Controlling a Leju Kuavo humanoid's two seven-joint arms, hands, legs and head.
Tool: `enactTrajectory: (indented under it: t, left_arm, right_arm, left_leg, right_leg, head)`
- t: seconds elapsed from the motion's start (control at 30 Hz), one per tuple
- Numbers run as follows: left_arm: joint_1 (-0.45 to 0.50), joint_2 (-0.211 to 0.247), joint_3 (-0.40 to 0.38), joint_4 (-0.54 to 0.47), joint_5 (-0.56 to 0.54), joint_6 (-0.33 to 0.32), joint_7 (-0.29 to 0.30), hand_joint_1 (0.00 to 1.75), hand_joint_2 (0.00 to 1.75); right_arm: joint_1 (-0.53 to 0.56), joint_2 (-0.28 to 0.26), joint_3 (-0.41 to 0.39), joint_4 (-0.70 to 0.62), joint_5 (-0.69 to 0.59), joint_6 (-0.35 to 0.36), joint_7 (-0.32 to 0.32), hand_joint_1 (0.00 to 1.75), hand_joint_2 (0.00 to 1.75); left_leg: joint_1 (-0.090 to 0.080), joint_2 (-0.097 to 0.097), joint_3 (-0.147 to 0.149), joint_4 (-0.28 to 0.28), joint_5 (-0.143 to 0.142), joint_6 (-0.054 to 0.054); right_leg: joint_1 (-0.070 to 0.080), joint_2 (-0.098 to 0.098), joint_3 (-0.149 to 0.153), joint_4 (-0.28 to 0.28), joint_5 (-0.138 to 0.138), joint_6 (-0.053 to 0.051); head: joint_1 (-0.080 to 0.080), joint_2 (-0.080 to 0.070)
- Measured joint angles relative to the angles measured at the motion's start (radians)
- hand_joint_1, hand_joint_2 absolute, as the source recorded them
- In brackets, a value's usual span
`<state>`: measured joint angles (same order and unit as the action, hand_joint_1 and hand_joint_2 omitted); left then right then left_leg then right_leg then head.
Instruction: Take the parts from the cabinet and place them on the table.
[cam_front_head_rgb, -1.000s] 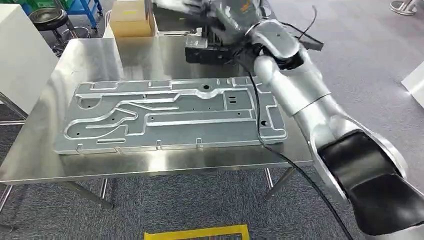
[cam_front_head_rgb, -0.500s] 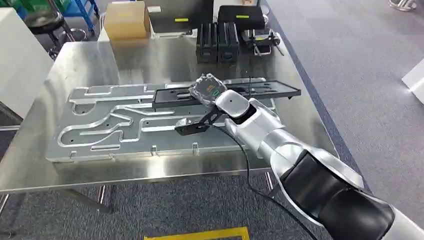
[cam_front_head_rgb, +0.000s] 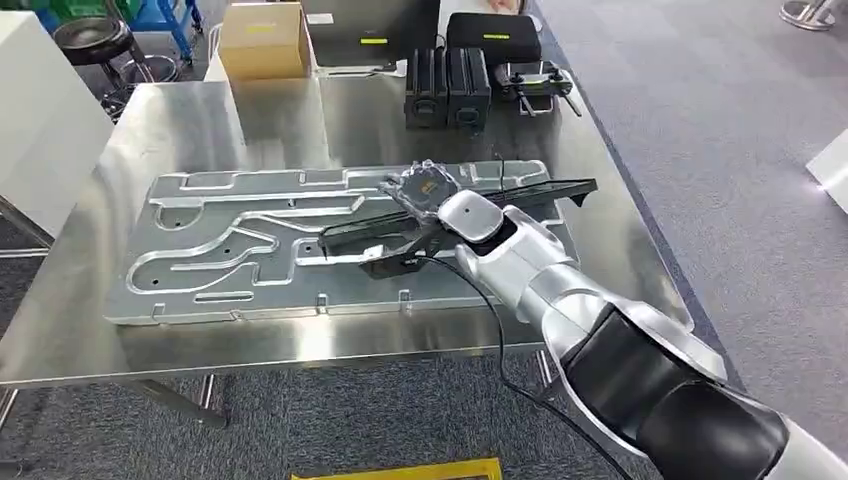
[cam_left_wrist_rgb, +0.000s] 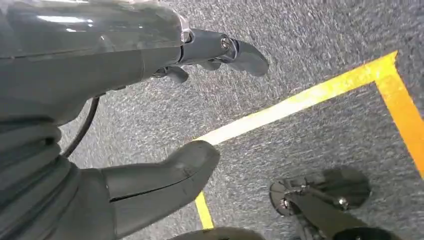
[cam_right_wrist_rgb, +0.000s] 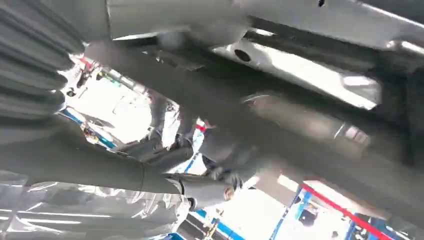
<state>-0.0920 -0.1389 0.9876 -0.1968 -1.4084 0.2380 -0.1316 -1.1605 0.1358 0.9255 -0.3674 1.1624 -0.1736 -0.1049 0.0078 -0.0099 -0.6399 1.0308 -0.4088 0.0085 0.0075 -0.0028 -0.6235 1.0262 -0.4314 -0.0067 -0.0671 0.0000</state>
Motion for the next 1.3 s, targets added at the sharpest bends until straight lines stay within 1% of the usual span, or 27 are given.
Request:
enactTrajectory:
  t: [0.07, 0.13, 0.17, 0.23, 0.3, 0.33, 0.37, 0.43, 0.47, 0.5, 0.6, 0.63, 0.67, 0.73, 0.8, 0.83, 0.87, 0.93, 0.97, 1.03, 1.1, 1.13, 1.17, 1.2, 1.23, 1.27, 1.3]
  left_arm:
    - [-0.002, 0.0, 0.0, 0.0, -0.002, -0.009, 0.014, 0.0, 0.0]
    - [-0.001, 0.003, 0.0, 0.0, -0.004, -0.011, 0.02, 0.0, 0.0]
    - [0.0, 0.003, 0.0, 0.0, -0.005, -0.012, 0.021, 0.0, 0.0]
    - [0.0, 0.003, 0.0, 0.0, -0.004, -0.016, 0.029, 0.0, 0.0]
    - [0.001, 0.003, 0.0, 0.0, 0.002, -0.022, 0.037, 0.0, 0.0]
    - [0.003, 0.003, 0.001, 0.0, 0.008, -0.023, 0.041, 0.0, 0.0]
    - [0.004, 0.005, 0.002, 0.0, 0.013, -0.026, 0.041, 0.0, 0.0]
    - [0.003, 0.007, 0.005, 0.0, 0.026, -0.031, 0.037, 0.0, 0.0]
    - [0.003, 0.006, 0.007, 0.0, 0.027, -0.033, 0.036, 0.0, 0.0]
    - [0.004, 0.006, 0.01, 0.0, 0.029, -0.037, 0.033, 0.0, 0.0]
    - [0.01, 0.007, 0.014, 0.0, 0.039, -0.043, 0.034, 0.0, 0.0]
    - [0.011, 0.007, 0.016, 0.0, 0.041, -0.045, 0.037, 0.0, 0.0]
    - [0.011, 0.007, 0.018, 0.0, 0.041, -0.048, 0.038, 0.0, 0.0]
    - [0.013, 0.006, 0.02, 0.0, 0.041, -0.051, 0.038, 0.0, 0.0]
    - [0.017, 0.005, 0.023, 0.0, 0.044, -0.051, 0.036, 0.0, 0.0]
    - [0.017, 0.005, 0.025, 0.0, 0.047, -0.051, 0.034, 0.0, 0.0]
    - [0.018, 0.005, 0.027, 0.0, 0.047, -0.051, 0.032, 0.0, 0.0]
    - [0.018, 0.004, 0.028, 0.0, 0.047, -0.049, 0.028, 0.0, 0.0]
    - [0.018, 0.0, 0.028, 0.0, 0.047, -0.048, 0.025, 0.0, 0.0]
    - [0.02, -0.002, 0.032, 0.0, 0.052, -0.04, 0.015, 0.0, 0.0]
    - [0.019, -0.003, 0.038, 0.0, 0.061, -0.035, 0.001, 0.0, 0.0]
    - [0.023, -0.003, 0.04, 0.0, 0.065, -0.029, -0.007, 0.0, 0.0]
    - [0.023, -0.003, 0.044, 0.0, 0.07, -0.024, -0.017, 0.0, 0.0]
    - [0.021, -0.003, 0.047, 0.0, 0.072, -0.019, -0.022, 0.0, 0.0]
    - [0.022, -0.003, 0.051, 0.0, 0.075, -0.016, -0.026, 0.0, 0.0]
    - [0.021, -0.003, 0.053, 0.0, 0.079, -0.013, -0.029, 0.0, 0.0]
    - [0.021, -0.003, 0.056, 0.0, 0.081, -0.009, -0.031, 0.0, 0.0]
  right_arm:
    - [0.0, 0.0, 0.0, 0.001, -0.001, 0.006, 0.001, 0.0, 0.0]
    - [0.0, -0.001, -0.001, 0.003, -0.002, 0.011, 0.007, 0.0, 0.0]
    - [0.0, -0.001, -0.001, 0.004, -0.002, 0.011, 0.013, 0.0, 0.0]
    - [0.001, -0.002, -0.001, 0.006, -0.001, 0.013, 0.018, 0.0, 0.0]
    - [0.006, -0.006, -0.001, 0.011, 0.007, 0.012, 0.022, 0.0, 0.0]
    - [0.008, -0.009, -0.001, 0.013, 0.013, 0.011, 0.029, 0.0, 0.0]
    - [0.008, -0.013, -0.001, 0.015, 0.018, 0.01, 0.037, 0.0, 0.0]
    - [0.005, -0.031, -0.003, 0.015, 0.021, 0.006, 0.045, 0.0, 0.0]
    - [0.002, -0.04, -0.007, 0.015, 0.019, 0.003, 0.057, 0.0, 0.0]
    - [-0.001, -0.061, -0.016, 0.017, 0.014, -0.003, 0.072, 0.0, 0.0]
    - [-0.012, -0.121, -0.052, 0.017, -0.004, -0.035, 0.085, 0.0, 0.0]
    - [-0.019, -0.157, -0.071, 0.016, -0.01, -0.051, 0.089, 0.0, 0.0]
    - [-0.028, -0.186, -0.088, 0.016, -0.013, -0.065, 0.085, 0.0, 0.0]
    - [-0.042, -0.263, -0.123, 0.011, -0.021, -0.106, 0.05, 0.0, 0.0]
    - [-0.034, -0.334, -0.148, 0.0, -0.039, -0.155, 0.012, 0.0, 0.0]
    - [-0.018, -0.378, -0.165, -0.017, -0.057, -0.19, -0.021, 0.0, 0.0]
    - [0.002, -0.424, -0.187, -0.038, -0.078, -0.224, -0.048, 0.0, 0.0]
    - [0.08, -0.522, -0.253, -0.118, -0.121, -0.281, -0.075, 0.0, 0.0]
    - [0.132, -0.561, -0.294, -0.177, -0.124, -0.293, -0.078, 0.0, 0.0]
    - [0.27, -0.63, -0.396, -0.304, -0.108, -0.298, -0.079, 0.0, 0.0]
    - [0.413, -0.671, -0.505, -0.427, -0.085, -0.301, -0.077, 0.0, 0.0]
    - [0.49, -0.687, -0.565, -0.498, -0.08, -0.308, -0.075, 0.0, 0.0]
    - [0.569, -0.696, -0.625, -0.559, -0.081, -0.325, -0.073, 0.0, 0.0]
    - [0.645, -0.696, -0.688, -0.621, -0.088, -0.348, -0.074, 0.0, 0.0]
    - [0.731, -0.694, -0.762, -0.687, -0.097, -0.375, -0.085, 0.0, 0.0]
    - [0.816, -0.689, -0.835, -0.749, -0.112, -0.396, -0.102, 0.0, 0.0]
    - [0.889, -0.678, -0.896, -0.796, -0.125, -0.409, -0.117, 0.0, 0.0]
  left_leg:
    - [0.003, 0.002, 0.004, -0.006, 0.001, -0.011]
    - [0.001, 0.004, 0.008, 0.0, -0.008, -0.021]
    - [-0.001, 0.004, -0.005, 0.034, -0.036, -0.025]
    - [0.004, 0.004, -0.07, 0.183, -0.113, -0.033]
    - [0.009, 0.004, -0.12, 0.293, -0.146, -0.043]
    - [0.012, 0.005, -0.112, 0.278, -0.129, -0.046]
    - [0.015, 0.005, -0.08, 0.218, -0.094, -0.049]
    - [0.021, 0.006, 0.014, 0.041, -0.014, -0.05]
    - [0.017, 0.004, 0.038, 0.006, -0.028, -0.045]
    - [0.014, -0.001, 0.029, 0.003, -0.018, -0.031]
    - [0.009, -0.003, 0.021, 0.009, -0.01, -0.013]
    - [0.016, -0.002, 0.018, -0.001, 0.0, 0.002]
    - [0.014, -0.003, 0.014, -0.002, 0.004, 0.009]
    - [0.012, -0.004, -0.002, -0.002, 0.015, 0.02]
    - [0.009, -0.004, -0.018, -0.002, 0.027, 0.022]
    - [0.008, -0.005, -0.027, -0.002, 0.034, 0.024]
    - [0.007, -0.008, -0.035, -0.002, 0.041, 0.024]
    - [0.003, -0.014, -0.05, -0.002, 0.057, 0.024]
    - [0.005, -0.016, -0.052, -0.002, 0.063, 0.023]
    - [0.006, -0.021, -0.046, -0.014, 0.078, 0.01]
    - [0.009, -0.022, -0.045, -0.028, 0.098, -0.003]
    - [0.001, -0.024, -0.047, -0.034, 0.104, -0.011]
    - [0.004, -0.014, -0.059, -0.011, 0.056, -0.01]
    - [0.006, -0.008, -0.071, 0.039, -0.014, -0.011]
    - [0.006, -0.005, -0.086, 0.112, -0.085, -0.014]
    - [0.006, -0.003, -0.096, 0.188, -0.138, -0.017]
    - [0.006, 0.0, -0.099, 0.253, -0.162, -0.02]
  right_leg:
    - [0.004, 0.003, 0.001, 0.0, -0.001, -0.004]
    - [-0.009, 0.0, 0.02, -0.028, 0.013, -0.01]
    - [-0.012, 0.002, 0.024, -0.035, 0.016, -0.016]
    - [-0.012, 0.001, 0.024, -0.035, 0.016, -0.019]
    - [-0.011, 0.001, 0.023, -0.032, 0.017, -0.019]
    - [-0.012, 0.001, 0.022, -0.029, 0.018, -0.017]
    - [-0.014, 0.001, 0.022, -0.025, 0.016, -0.015]
    - [-0.017, 0.003, 0.02, -0.011, 0.009, -0.004]
    - [-0.013, 0.002, 0.013, -0.004, 0.004, 0.003]
    - [-0.012, 0.002, 0.008, 0.004, 0.005, 0.008]
    - [-0.014, 0.001, 0.004, -0.001, 0.015, 0.028]
    - [-0.02, 0.001, 0.002, 0.007, 0.003, 0.035]
    - [-0.02, 0.002, -0.007, 0.033, -0.031, 0.04]
    - [-0.021, 0.003, -0.06, 0.174, -0.132, 0.048]
    - [-0.021, 0.003, -0.097, 0.294, -0.187, 0.053]
    - [-0.021, 0.003, -0.086, 0.295, -0.18, 0.053]
    - [-0.021, 0.003, -0.053, 0.254, -0.157, 0.051]
    - [-0.016, 0.003, 0.075, 0.068, -0.09, 0.034]
    - [-0.008, 0.0, 0.129, -0.016, -0.1, 0.022]
    - [0.001, -0.008, 0.131, -0.03, -0.079, 0.026]
    - [0.005, -0.01, 0.126, -0.038, -0.066, 0.017]
    - [-0.008, -0.015, 0.122, -0.058, -0.048, 0.01]
    - [-0.007, -0.02, 0.117, -0.066, -0.033, 0.005]
    - [-0.008, -0.02, 0.105, -0.066, -0.021, -0.005]
    - [-0.008, -0.024, 0.091, -0.065, -0.012, -0.001]
    - [-0.008, -0.028, 0.077, -0.064, -0.003, -0.002]
    - [-0.008, -0.031, 0.061, -0.06, 0.006, -0.001]
  head:
    - [0.0, 0.0]
    - [0.0, 0.0]
    - [0.0, 0.0]
    - [0.0, 0.0]
    - [0.0, 0.0]
    - [0.0, 0.0]
    - [0.0, 0.0]
    - [0.0, 0.0]
    - [0.0, 0.0]
    - [0.0, 0.0]
    - [0.0, 0.0]
    - [0.0, 0.0]
    - [0.0, 0.0]
    - [0.0, 0.0]
    - [0.0, 0.0]
    - [0.0, 0.0]
    - [0.0, 0.0]
    - [0.0, 0.0]
    - [0.0, 0.0]
    - [0.0, 0.0]
    - [0.0, 0.0]
    - [0.0, 0.0]
    - [0.0, 0.0]
    - [0.0, 0.0]
    - [0.0, 0.0]
    - [0.0, 0.0]
    - [0.0, 0.0]
